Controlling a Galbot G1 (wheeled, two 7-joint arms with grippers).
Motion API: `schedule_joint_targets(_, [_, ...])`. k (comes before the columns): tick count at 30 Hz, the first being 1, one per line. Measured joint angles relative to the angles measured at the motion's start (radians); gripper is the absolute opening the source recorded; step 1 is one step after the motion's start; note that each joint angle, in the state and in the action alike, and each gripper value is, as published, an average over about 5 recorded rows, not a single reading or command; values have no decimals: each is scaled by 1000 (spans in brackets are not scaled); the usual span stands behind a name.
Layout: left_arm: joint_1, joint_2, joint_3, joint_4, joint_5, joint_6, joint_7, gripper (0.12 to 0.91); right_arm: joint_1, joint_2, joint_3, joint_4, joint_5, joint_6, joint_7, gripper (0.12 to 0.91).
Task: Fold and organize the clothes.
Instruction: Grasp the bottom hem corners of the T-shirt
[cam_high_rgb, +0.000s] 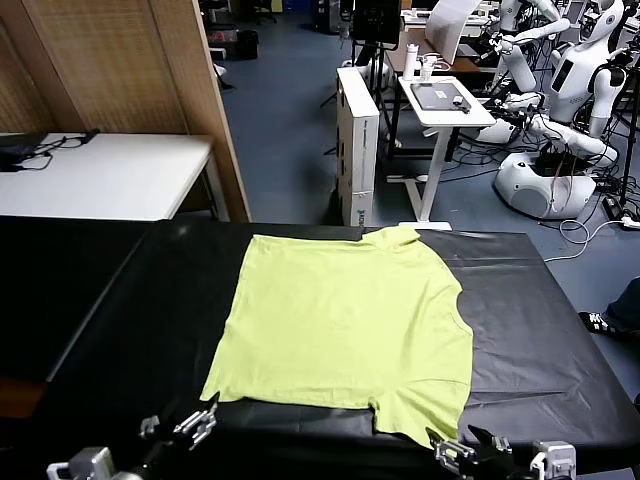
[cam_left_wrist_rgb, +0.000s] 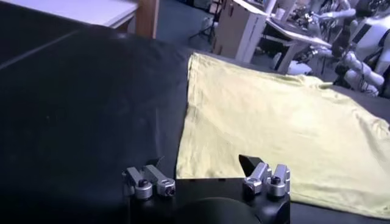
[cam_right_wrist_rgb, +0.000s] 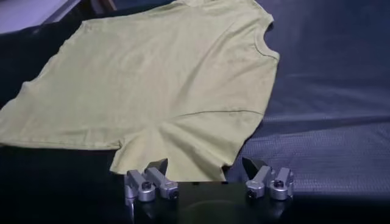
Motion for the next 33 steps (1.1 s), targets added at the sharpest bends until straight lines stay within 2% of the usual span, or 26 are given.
schedule_joint_targets(11, [-30,-19,14,55,26,-20,0,903,5,3,-11,-7,-12,2,0,907])
schedule_joint_targets(19, [-41,-28,19,100,38,-34,0,864,4,4,-12,-13,-18,2,-2,905])
schedule_joint_targets(22, [-47,-33,23,110,43,-37,-1,829,6,4,-14,-17,-20,2,-5,846])
schedule_joint_targets(28, [-51,-33,26,118,48,-41,-1,767,15,5,-21,-32,-24,2,-9,637])
schedule_joint_targets(33, [-50,-34,27,124,55,-47,-1,629,23,5,-25,-42,-26,2,-10,425])
